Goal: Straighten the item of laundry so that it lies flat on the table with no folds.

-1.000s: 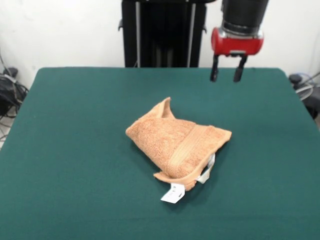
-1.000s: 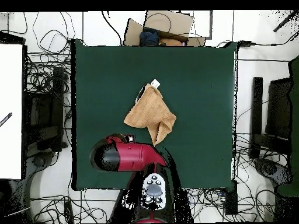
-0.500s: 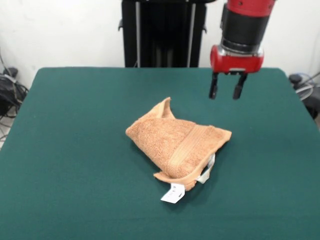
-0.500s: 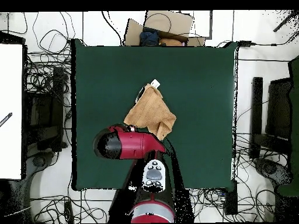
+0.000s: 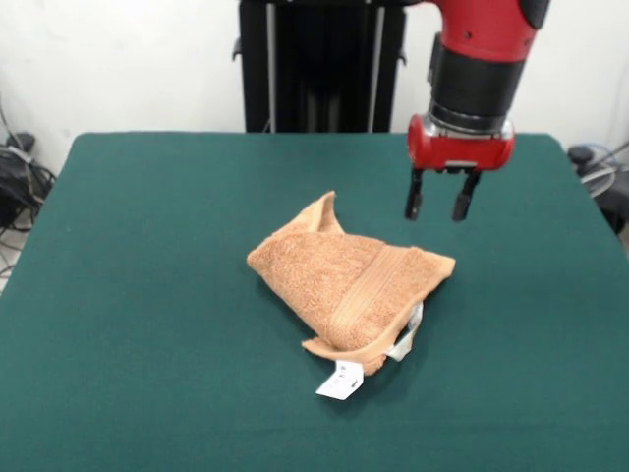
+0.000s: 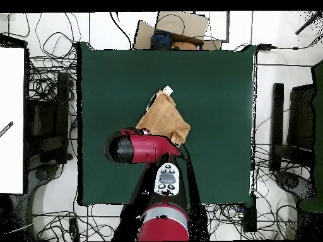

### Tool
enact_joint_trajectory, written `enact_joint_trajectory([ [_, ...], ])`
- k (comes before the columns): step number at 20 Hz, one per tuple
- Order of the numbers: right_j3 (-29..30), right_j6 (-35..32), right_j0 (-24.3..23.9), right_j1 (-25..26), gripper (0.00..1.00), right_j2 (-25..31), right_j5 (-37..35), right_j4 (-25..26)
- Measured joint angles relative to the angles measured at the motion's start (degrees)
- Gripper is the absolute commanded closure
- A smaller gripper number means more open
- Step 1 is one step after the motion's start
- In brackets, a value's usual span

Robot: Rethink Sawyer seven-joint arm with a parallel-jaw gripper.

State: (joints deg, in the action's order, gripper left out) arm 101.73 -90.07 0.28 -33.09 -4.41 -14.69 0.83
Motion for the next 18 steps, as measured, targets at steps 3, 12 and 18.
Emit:
enact_joint_trajectory([
  [3, -0.8, 0.0, 0.0, 0.8, 0.00, 0.0, 0.0, 0.0],
  [12, -1.7, 0.0, 0.7, 3.7, 0.00, -0.5, 3.7, 0.0],
  [18, -1.8, 0.0, 2.7, 6.7, 0.00, -2.1, 11.2, 0.0],
])
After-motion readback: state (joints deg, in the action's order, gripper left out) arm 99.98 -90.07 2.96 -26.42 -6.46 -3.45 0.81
